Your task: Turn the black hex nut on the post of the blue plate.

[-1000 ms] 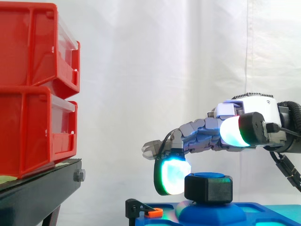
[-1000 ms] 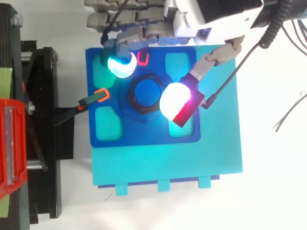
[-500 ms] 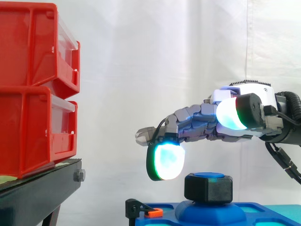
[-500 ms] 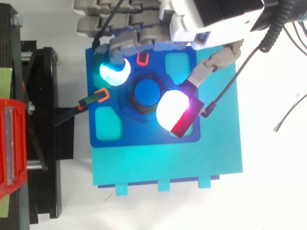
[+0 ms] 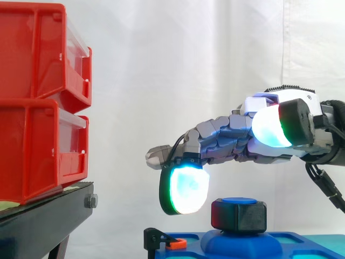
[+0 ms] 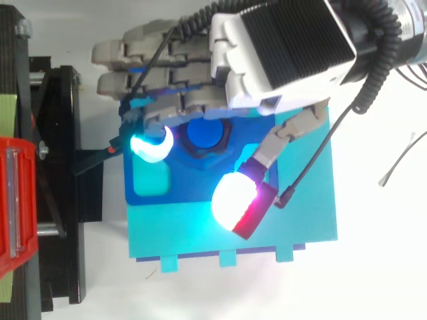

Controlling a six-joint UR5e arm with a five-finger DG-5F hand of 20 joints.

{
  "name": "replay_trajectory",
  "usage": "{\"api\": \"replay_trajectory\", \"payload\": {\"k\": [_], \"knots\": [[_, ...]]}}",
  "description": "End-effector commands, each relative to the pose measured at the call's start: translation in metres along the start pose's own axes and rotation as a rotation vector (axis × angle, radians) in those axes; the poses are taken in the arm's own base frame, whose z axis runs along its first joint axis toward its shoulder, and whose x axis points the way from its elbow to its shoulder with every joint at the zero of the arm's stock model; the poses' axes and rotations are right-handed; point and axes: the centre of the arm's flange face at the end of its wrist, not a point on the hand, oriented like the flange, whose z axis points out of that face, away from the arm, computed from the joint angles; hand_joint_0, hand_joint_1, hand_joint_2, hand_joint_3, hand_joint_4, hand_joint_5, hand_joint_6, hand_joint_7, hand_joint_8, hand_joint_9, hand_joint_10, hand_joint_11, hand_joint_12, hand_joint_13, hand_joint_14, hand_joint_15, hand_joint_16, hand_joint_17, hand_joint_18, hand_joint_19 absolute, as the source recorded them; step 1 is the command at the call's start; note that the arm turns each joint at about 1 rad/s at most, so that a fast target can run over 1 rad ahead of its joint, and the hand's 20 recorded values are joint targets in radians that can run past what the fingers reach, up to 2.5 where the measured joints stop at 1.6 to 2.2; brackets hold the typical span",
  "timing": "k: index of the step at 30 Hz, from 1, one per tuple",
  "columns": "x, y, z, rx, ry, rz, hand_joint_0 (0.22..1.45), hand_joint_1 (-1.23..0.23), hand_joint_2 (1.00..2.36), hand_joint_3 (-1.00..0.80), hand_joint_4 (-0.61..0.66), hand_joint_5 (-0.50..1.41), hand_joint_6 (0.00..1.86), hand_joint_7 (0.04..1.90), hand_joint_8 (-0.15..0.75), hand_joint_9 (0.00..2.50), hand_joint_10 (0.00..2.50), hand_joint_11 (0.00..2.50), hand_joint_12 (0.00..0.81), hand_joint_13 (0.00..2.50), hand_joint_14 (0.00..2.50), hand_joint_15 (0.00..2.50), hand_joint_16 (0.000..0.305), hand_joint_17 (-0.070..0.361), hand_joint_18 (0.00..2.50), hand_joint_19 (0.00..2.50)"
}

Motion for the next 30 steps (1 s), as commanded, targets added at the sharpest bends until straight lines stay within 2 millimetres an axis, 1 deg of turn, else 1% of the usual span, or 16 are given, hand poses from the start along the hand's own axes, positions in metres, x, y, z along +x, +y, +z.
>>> {"api": "replay_trajectory", "payload": {"k": [1,10,15,30], "knots": [[0.006,0.009,0.005,0.008,0.016,0.01,0.46,-0.14,1.0,-0.5,0.34,-0.19,0.5,0.93,0.307,0.28,0.0,0.0,0.381,0.14,0.0,0.04,0.054,0.122,0.14,0.27],[0.009,0.014,0.008,0.005,0.023,0.014,0.47,-0.14,1.0,-0.5,0.34,-0.19,0.5,0.94,0.306,0.28,0.0,0.0,0.381,0.15,0.0,0.03,0.054,0.122,0.14,0.27],[0.02,0.014,0.003,0.01,0.043,0.023,0.47,-0.14,1.0,-0.5,0.35,-0.19,0.5,0.95,0.306,0.28,0.0,0.0,0.38,0.15,0.0,0.03,0.054,0.122,0.14,0.27],[0.019,0.008,-0.002,0.019,0.043,0.023,0.47,-0.14,1.0,-0.5,0.34,-0.19,0.5,0.98,0.305,0.28,0.0,0.0,0.379,0.15,0.0,0.03,0.054,0.121,0.15,0.27]]}}
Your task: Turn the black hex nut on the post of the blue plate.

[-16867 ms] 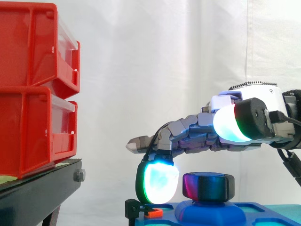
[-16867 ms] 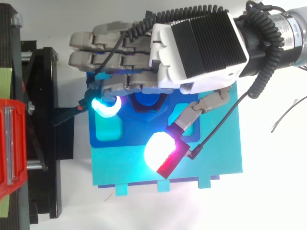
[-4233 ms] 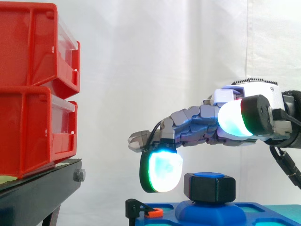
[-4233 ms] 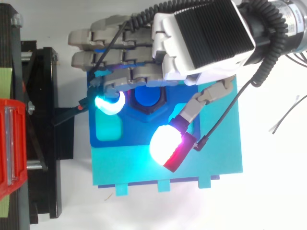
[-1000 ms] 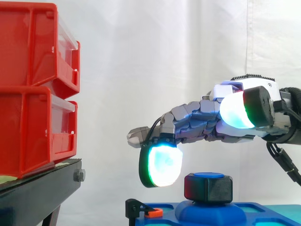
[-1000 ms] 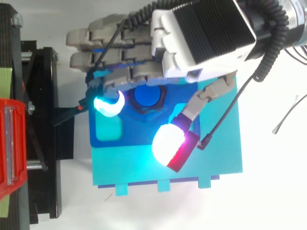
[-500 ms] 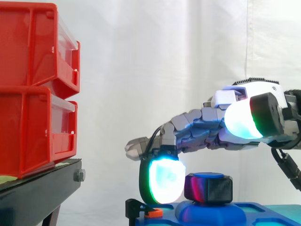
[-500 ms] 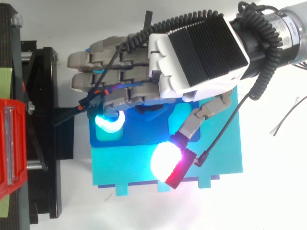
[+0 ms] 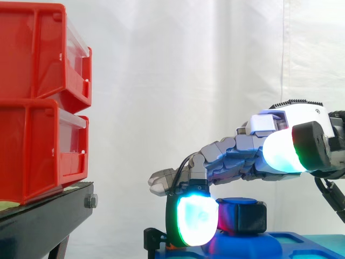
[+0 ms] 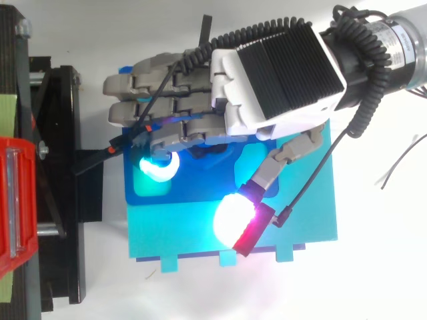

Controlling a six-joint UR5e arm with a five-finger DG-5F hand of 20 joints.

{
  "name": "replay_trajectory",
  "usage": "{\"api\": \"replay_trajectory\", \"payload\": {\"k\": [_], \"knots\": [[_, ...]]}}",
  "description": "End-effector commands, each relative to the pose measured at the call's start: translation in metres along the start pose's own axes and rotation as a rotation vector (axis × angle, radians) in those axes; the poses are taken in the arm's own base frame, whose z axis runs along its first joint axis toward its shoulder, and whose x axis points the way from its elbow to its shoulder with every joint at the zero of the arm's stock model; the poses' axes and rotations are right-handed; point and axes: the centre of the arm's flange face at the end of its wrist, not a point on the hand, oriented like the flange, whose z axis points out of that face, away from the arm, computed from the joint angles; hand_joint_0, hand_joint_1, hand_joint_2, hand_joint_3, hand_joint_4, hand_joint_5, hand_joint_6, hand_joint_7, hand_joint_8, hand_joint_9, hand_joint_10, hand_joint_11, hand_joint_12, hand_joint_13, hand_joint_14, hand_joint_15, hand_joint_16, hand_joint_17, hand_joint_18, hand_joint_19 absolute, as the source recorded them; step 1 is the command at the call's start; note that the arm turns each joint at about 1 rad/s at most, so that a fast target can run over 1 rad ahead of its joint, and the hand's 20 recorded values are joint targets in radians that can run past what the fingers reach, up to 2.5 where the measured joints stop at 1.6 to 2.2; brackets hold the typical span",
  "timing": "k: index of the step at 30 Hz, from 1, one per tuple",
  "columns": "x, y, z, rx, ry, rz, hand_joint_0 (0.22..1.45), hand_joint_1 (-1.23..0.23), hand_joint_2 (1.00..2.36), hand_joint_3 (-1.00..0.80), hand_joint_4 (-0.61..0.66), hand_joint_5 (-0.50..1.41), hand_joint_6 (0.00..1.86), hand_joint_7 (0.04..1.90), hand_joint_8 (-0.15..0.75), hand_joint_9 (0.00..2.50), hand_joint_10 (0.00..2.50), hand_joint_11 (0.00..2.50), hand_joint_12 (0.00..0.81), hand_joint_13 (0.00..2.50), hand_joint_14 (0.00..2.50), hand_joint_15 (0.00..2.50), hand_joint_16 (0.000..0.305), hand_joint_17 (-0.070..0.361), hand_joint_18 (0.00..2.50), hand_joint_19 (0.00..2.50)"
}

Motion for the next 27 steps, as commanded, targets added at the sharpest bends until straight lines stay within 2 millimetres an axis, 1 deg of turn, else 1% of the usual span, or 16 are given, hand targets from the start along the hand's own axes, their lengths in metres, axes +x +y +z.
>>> {"api": "replay_trajectory", "payload": {"k": [1,10,27], "knots": [[-0.001,-0.003,-0.002,0.005,-0.002,0.0,0.47,-0.14,1.0,-0.5,0.34,-0.19,0.5,0.98,0.304,0.28,0.0,0.0,0.379,0.15,0.0,0.04,0.054,0.121,0.15,0.27],[-0.003,-0.007,-0.004,0.008,-0.005,-0.001,0.47,-0.14,1.0,-0.5,0.34,-0.19,0.5,0.99,0.304,0.28,0.0,0.0,0.379,0.15,0.0,0.03,0.054,0.121,0.15,0.27],[-0.01,-0.023,-0.015,0.024,-0.016,-0.006,0.47,-0.14,1.0,-0.5,0.34,-0.19,0.5,0.99,0.302,0.27,0.0,0.0,0.379,0.15,0.0,0.03,0.054,0.121,0.15,0.27]]}}
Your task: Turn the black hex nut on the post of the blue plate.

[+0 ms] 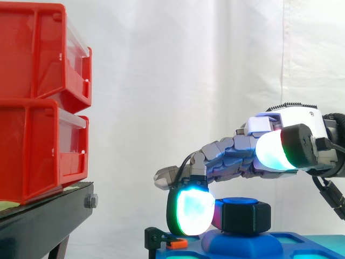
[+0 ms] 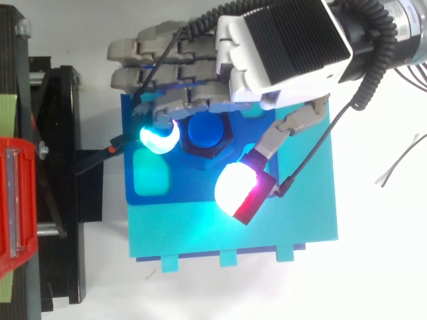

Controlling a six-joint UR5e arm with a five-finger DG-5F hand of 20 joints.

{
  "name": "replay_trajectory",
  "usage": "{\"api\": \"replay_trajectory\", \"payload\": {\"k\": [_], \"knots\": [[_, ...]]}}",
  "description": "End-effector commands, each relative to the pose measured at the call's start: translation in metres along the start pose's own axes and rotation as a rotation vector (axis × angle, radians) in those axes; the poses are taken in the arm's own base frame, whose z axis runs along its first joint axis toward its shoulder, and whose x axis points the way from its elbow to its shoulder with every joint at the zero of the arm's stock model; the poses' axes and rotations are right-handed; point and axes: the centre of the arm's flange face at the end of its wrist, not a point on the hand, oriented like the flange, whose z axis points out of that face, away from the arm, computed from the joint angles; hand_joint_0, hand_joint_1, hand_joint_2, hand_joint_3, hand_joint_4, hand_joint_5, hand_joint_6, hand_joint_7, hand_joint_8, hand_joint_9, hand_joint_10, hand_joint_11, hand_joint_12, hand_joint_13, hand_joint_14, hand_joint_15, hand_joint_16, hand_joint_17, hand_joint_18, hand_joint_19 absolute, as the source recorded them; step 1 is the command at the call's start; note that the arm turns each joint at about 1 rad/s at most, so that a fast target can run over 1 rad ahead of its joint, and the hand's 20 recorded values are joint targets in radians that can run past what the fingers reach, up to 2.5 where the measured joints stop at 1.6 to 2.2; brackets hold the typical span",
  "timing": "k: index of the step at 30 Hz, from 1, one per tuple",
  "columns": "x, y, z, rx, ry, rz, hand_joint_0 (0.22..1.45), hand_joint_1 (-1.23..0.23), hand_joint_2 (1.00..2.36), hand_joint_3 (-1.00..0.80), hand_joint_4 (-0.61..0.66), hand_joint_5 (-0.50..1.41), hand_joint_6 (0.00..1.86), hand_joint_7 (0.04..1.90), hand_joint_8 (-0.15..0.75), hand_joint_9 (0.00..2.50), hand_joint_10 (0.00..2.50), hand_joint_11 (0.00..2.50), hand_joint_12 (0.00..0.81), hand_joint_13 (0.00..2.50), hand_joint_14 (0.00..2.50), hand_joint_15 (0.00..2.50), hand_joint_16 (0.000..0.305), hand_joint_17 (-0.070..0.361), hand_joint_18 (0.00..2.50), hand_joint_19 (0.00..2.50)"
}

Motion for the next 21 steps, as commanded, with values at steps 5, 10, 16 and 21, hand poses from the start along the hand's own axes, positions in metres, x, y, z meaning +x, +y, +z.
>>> {"api": "replay_trajectory", "payload": {"k": [5,10,16,21], "knots": [[-0.003,-0.007,-0.006,0.003,-0.001,-0.002,0.47,-0.14,1.0,-0.5,0.34,-0.19,0.5,1.0,0.302,0.27,0.0,0.0,0.378,0.15,0.0,0.03,0.054,0.121,0.15,0.27],[-0.005,-0.012,-0.009,0.007,-0.002,-0.002,0.47,-0.14,1.0,-0.5,0.34,-0.19,0.5,0.99,0.301,0.27,0.0,0.0,0.378,0.15,0.0,0.03,0.054,0.121,0.15,0.27],[-0.007,-0.016,-0.012,0.006,-0.001,-0.003,0.47,-0.14,1.0,-0.5,0.34,-0.19,0.5,0.99,0.301,0.27,0.0,0.0,0.378,0.15,0.0,0.04,0.054,0.121,0.15,0.27],[-0.007,-0.018,-0.014,0.007,-0.002,-0.003,0.47,-0.15,1.0,-0.5,0.34,-0.19,0.5,1.0,0.301,0.27,0.0,0.0,0.378,0.15,0.0,0.04,0.054,0.121,0.15,0.27]]}}
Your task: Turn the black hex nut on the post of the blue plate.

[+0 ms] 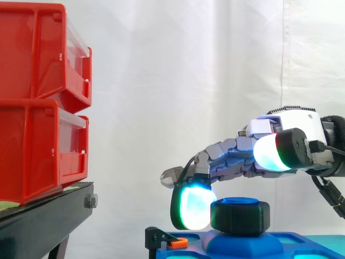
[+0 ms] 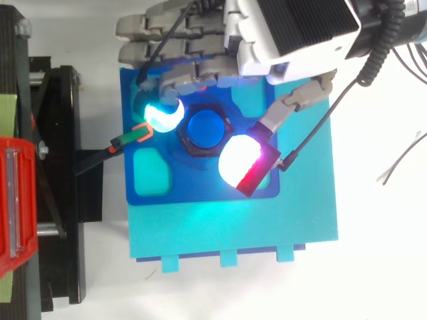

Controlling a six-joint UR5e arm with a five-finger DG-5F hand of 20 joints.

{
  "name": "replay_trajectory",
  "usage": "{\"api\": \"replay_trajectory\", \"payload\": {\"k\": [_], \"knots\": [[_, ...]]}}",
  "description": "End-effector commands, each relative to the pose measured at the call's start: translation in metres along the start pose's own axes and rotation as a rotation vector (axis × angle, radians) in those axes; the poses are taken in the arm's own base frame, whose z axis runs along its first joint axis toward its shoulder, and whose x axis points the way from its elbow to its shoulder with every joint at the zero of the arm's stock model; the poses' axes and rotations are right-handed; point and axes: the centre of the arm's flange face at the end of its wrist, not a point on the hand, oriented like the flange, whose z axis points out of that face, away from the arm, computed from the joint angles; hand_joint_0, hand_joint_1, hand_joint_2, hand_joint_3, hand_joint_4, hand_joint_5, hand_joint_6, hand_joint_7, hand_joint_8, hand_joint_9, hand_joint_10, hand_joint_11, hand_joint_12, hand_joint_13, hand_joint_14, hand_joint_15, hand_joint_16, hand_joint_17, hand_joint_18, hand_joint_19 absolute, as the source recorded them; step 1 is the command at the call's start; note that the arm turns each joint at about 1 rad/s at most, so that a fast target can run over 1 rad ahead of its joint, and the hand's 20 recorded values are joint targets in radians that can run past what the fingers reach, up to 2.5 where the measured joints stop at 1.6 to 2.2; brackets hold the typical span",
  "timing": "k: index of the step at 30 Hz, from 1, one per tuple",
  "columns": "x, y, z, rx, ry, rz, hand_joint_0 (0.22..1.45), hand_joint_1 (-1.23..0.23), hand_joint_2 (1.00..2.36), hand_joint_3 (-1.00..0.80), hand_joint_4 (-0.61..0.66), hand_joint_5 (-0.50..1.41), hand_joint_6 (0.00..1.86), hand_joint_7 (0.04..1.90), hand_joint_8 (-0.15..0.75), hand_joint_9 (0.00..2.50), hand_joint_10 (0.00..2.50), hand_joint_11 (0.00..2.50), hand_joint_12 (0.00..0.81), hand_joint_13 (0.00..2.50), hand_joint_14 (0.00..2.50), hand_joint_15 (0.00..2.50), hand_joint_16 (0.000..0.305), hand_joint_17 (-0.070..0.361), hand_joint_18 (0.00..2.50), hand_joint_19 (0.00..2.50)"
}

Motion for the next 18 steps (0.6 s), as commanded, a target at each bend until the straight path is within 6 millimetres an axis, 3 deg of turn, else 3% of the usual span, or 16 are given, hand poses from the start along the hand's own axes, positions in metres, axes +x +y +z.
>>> {"api": "replay_trajectory", "payload": {"k": [1,18], "knots": [[-0.0002,-0.0004,-0.0003,0.0,0.0,-0.001,0.47,-0.15,1.0,-0.5,0.34,-0.19,0.5,0.99,0.3,0.27,0.0,0.0,0.378,0.15,0.0,0.04,0.054,0.121,0.15,0.27],[-0.0013,-0.0031,-0.0022,0.004,-0.002,-0.001,0.47,-0.15,1.0,-0.5,0.34,-0.19,0.5,0.99,0.299,0.27,0.0,0.0,0.377,0.15,0.0,0.03,0.053,0.12,0.15,0.27]]}}
